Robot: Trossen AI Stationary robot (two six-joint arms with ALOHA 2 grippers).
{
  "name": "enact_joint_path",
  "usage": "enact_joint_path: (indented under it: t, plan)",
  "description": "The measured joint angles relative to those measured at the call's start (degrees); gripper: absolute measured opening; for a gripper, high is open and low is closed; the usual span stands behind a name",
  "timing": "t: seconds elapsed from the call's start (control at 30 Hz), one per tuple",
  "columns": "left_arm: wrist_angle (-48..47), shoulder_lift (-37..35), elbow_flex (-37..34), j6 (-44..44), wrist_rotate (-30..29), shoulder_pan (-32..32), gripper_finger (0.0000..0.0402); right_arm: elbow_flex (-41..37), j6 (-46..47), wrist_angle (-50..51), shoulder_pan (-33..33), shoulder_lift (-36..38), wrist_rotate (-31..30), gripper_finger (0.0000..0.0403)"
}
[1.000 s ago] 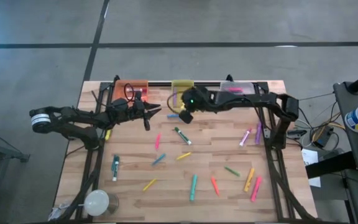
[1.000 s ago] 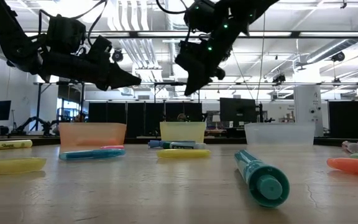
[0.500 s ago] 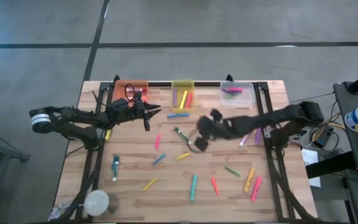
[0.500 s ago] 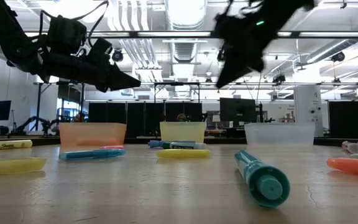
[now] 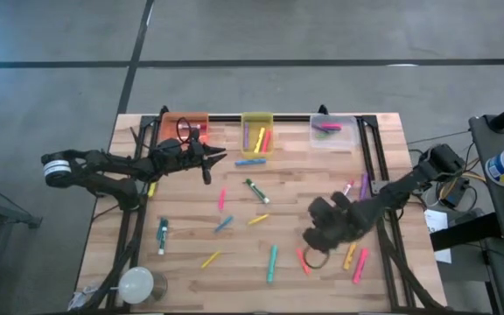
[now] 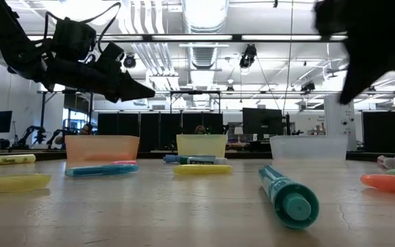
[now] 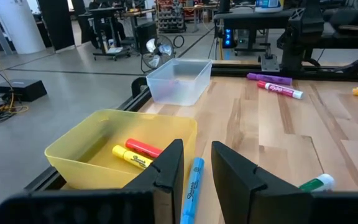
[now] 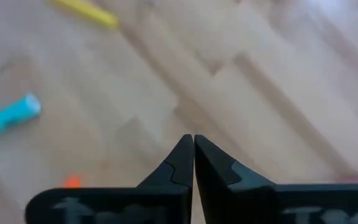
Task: Pick & Place Markers
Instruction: Put the green pen into the transparent bin
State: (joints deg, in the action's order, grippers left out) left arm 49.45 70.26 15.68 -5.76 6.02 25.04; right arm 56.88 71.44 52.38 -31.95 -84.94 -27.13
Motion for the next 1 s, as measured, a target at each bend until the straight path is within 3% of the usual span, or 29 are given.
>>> enact_joint_path:
  t: [0.17,0.3,0.63,1.0]
  plan:
    - [-0.9,0.0,0.0,0.0,0.0,0.0,0.0078,0.8,8.3,2.2,-7.4,-0.3,1.9,0.0029]
    - [-1.2,0.0,0.0,0.0,0.0,0.0,0.0078,0.2,12.4,2.5,-9.8,-1.9,3.6,0.0058]
    - [-1.7,0.0,0.0,0.0,0.1,0.0,0.0078,-0.5,10.6,3.1,-8.6,-8.5,12.0,0.0123]
    - [-2.1,0.0,0.0,0.0,0.1,0.0,0.0078,-4.4,9.5,-4.2,-7.0,-9.6,15.2,0.0132]
